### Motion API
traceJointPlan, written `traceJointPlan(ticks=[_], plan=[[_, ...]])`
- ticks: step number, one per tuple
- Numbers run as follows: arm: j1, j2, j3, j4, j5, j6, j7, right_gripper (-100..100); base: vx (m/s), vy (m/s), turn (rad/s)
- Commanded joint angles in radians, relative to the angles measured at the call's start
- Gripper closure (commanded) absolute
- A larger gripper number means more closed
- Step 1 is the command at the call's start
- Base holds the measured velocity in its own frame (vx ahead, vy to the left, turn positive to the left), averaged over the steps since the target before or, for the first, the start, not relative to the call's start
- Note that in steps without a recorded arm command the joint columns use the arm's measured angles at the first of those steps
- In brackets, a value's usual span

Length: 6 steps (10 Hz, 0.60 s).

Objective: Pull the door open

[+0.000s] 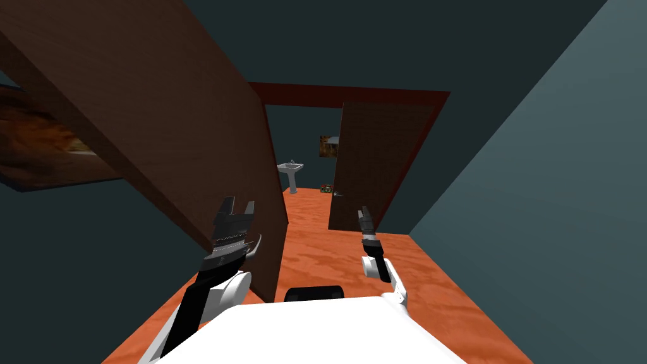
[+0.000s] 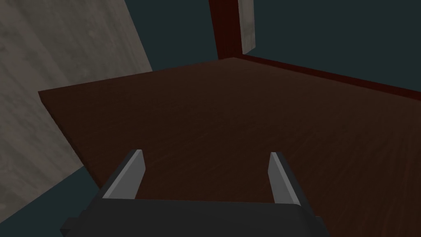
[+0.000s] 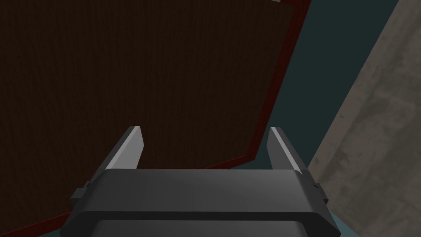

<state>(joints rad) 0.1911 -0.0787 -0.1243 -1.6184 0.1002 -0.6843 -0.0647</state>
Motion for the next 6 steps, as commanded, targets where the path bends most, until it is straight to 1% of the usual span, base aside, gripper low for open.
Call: traceJointPlan(ticks=[1,2,3,6], plan=[[-0.017,-0.001,-0.005,0.05,0.007,-0.004,-0.006,-100,0.096,-0.007,-0.008],[-0.029,-0.002,-0.009,0.077,0.01,-0.009,-0.01,-100,0.096,0.003,-0.007],[-0.029,-0.002,-0.009,0.088,0.01,-0.009,-0.01,-100,0.06,0.002,-0.002],[-0.067,-0.006,-0.022,0.188,0.021,-0.024,-0.02,-100,0.072,-0.001,-0.007]])
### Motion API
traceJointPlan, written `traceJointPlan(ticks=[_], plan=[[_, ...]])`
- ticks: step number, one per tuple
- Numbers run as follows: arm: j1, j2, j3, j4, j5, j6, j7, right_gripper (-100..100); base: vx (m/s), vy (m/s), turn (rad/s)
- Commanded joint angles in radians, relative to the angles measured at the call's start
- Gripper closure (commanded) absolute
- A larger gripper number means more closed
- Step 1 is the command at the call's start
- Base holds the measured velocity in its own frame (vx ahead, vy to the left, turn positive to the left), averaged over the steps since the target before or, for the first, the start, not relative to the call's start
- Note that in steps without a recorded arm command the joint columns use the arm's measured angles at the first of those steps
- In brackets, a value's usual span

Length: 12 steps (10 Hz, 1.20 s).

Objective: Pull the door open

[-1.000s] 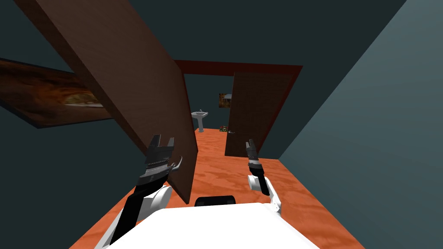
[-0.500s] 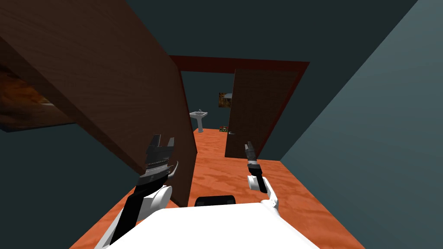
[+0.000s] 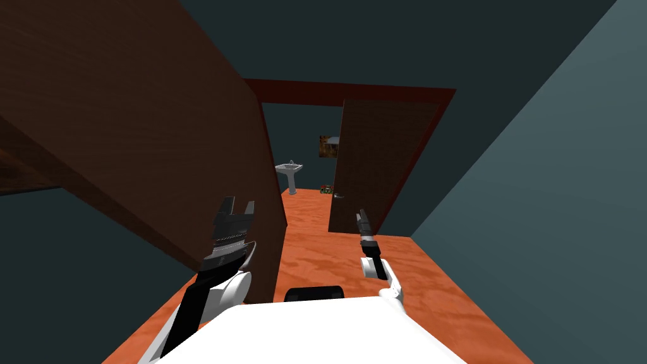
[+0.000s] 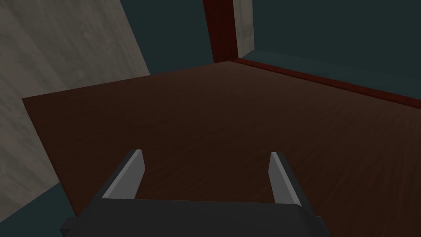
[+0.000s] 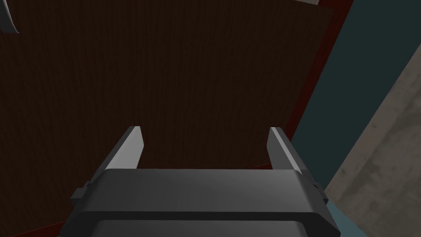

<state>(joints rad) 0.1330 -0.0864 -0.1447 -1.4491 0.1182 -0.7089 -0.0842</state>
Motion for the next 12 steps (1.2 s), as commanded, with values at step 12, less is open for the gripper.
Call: traceJointPlan(ticks=[12], plan=[[-0.133,-0.002,-0.043,0.36,0.039,-0.046,-0.036,-100,0.083,-0.001,-0.007]])
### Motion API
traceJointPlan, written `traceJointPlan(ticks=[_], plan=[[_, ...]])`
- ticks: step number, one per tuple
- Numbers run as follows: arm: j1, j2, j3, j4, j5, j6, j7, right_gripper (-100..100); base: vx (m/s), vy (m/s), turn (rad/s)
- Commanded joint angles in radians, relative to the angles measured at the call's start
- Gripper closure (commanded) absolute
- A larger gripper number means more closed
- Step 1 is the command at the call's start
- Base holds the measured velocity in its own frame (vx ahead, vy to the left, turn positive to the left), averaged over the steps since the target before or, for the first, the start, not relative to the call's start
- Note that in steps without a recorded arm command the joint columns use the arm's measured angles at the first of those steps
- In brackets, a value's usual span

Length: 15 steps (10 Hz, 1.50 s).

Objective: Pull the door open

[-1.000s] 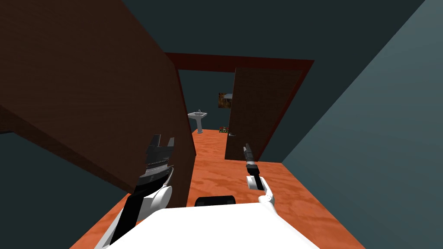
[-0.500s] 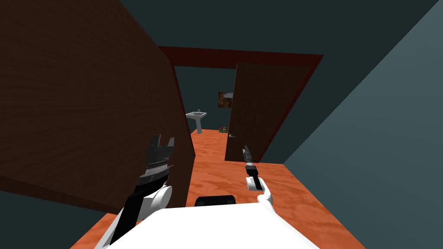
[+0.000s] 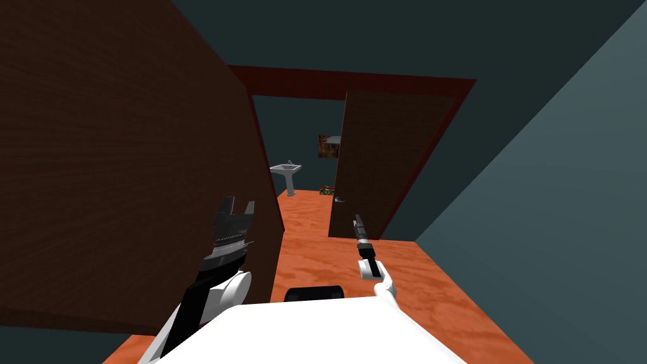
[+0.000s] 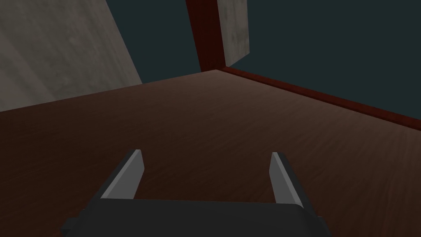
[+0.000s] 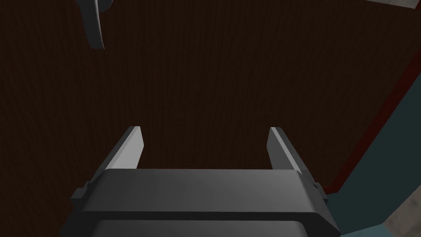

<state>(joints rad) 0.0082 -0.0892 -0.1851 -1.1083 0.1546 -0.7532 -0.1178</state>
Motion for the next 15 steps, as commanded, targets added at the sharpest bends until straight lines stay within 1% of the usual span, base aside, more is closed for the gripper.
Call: traceJointPlan(ticks=[1,3,7,12,14,15], plan=[[-0.02,0.001,-0.006,0.05,0.005,-0.007,-0.006,-100,0.095,-0.01,-0.011],[-0.043,0.001,-0.014,0.115,0.012,-0.015,-0.012,-100,0.098,-0.008,-0.009],[-0.085,0.003,-0.028,0.23,0.024,-0.031,-0.024,-100,0.11,0.009,-0.01],[-0.131,0.007,-0.044,0.355,0.037,-0.049,-0.037,-100,0.09,-0.001,-0.011],[-0.145,0.008,-0.049,0.395,0.041,-0.054,-0.042,-100,0.103,-0.002,-0.011],[-0.16,0.01,-0.053,0.435,0.045,-0.06,-0.046,-100,0.132,-0.002,-0.024]])
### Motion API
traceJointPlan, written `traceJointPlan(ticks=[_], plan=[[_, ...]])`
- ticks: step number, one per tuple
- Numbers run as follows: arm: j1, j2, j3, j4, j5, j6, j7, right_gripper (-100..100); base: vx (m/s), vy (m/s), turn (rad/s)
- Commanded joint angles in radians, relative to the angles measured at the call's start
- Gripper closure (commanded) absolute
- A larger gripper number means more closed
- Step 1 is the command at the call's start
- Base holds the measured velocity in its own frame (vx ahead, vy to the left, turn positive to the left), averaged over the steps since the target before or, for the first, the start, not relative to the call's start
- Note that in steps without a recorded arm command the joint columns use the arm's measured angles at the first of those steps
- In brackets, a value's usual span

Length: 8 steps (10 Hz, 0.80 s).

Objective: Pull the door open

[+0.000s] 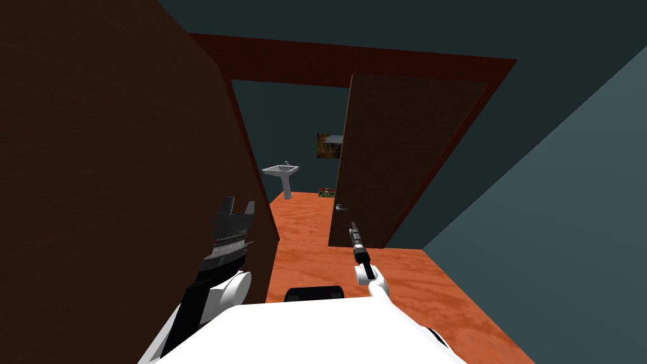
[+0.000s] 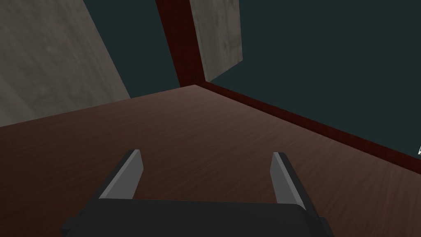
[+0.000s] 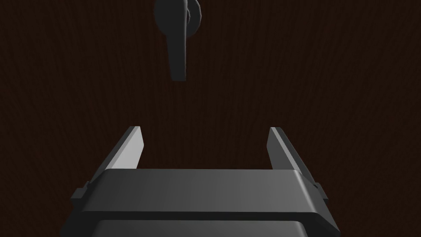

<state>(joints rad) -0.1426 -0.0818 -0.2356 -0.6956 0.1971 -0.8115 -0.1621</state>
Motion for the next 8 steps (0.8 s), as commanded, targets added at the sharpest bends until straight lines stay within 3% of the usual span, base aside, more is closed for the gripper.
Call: traceJointPlan(ticks=[1,4,5,8], plan=[[-0.016,0.003,-0.005,0.04,0.004,-0.004,-0.003,-100,0.132,0.016,-0.012],[-0.046,0.008,-0.016,0.124,0.013,-0.015,-0.012,-100,0.162,0.025,-0.019],[-0.043,0.007,-0.014,0.116,0.01,-0.019,-0.009,-100,0.065,0.017,-0.002],[-0.029,-0.038,-0.052,0.135,-0.021,-0.031,-0.023,-100,0.132,-0.032,0.232]])
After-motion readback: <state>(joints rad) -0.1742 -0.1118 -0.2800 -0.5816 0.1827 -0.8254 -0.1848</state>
